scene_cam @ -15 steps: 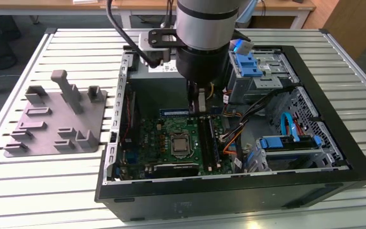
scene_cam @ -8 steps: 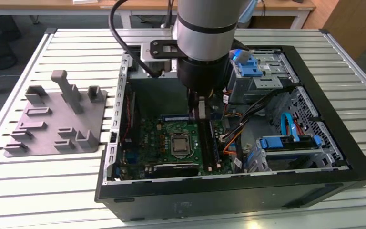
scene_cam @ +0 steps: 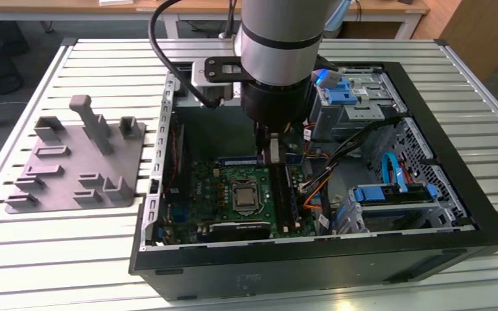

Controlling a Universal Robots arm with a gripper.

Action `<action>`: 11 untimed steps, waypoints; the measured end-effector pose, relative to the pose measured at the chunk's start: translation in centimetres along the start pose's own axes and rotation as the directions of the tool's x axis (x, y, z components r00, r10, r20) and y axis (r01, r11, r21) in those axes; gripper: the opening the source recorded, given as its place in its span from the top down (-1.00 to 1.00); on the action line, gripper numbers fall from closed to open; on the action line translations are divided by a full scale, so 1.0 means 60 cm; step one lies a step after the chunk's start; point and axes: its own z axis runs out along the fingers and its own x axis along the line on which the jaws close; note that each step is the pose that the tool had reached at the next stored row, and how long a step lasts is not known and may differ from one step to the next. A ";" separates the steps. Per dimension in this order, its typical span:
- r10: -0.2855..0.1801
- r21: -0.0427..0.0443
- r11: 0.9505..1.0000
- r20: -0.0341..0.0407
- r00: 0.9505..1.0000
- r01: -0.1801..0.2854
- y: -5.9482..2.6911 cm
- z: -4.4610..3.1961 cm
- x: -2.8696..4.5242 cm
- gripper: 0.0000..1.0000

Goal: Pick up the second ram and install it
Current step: 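Insert the second ram into the second slot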

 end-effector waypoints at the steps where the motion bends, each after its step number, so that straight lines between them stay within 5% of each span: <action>1: 0.000 0.000 1.000 0.000 1.000 0.000 0.000 0.000 0.000 0.73; 11: 0.015 0.000 1.000 0.000 1.000 -0.015 0.000 0.000 0.000 0.73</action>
